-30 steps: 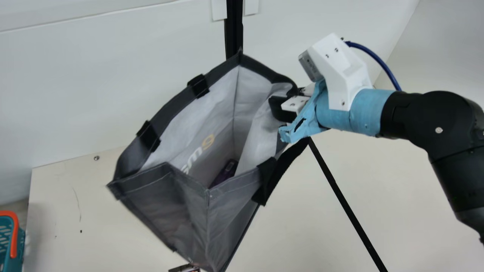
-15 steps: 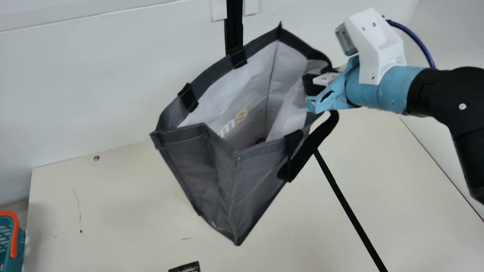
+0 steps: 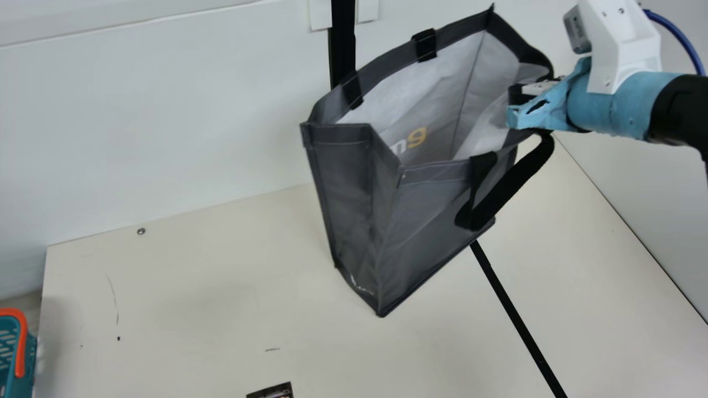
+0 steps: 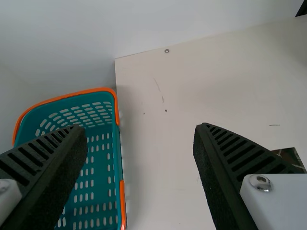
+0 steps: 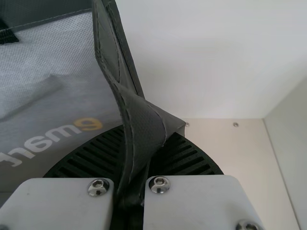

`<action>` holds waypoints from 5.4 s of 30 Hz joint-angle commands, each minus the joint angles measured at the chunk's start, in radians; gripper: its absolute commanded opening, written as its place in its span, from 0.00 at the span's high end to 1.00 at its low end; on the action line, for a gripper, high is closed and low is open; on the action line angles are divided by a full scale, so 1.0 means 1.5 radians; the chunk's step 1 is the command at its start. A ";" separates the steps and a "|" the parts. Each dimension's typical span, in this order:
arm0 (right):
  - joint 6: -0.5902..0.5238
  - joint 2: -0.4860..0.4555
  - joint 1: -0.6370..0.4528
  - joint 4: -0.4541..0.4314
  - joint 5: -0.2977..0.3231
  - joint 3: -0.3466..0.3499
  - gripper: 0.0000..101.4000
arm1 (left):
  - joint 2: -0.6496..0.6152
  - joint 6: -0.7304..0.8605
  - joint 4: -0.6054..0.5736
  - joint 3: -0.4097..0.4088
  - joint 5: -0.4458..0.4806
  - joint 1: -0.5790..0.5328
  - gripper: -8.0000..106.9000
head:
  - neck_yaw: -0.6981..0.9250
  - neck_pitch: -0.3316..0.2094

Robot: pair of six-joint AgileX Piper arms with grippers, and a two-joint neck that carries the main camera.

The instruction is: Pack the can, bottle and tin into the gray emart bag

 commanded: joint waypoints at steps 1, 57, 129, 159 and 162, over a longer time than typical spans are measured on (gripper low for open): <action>-0.003 0.006 -0.023 0.001 0.005 -0.009 1.00 | 0.000 0.000 0.000 0.000 0.000 0.000 0.15 | -0.001 -0.015; -0.006 0.240 -0.308 0.000 0.059 -0.311 0.54 | 0.000 0.000 0.000 0.000 0.000 0.000 0.15 | -0.001 -0.015; -0.039 -0.067 0.044 0.048 0.025 -0.013 0.10 | 0.000 0.000 0.000 0.000 0.000 0.000 0.15 | -0.001 -0.015; -0.026 -0.223 0.154 -0.007 0.015 0.237 0.10 | 0.000 0.000 0.000 0.000 0.000 0.000 0.15 | -0.001 -0.015; -0.022 -0.233 0.159 -0.016 0.023 0.246 0.10 | 0.000 0.000 0.000 0.000 0.000 0.000 0.15 | -0.001 -0.015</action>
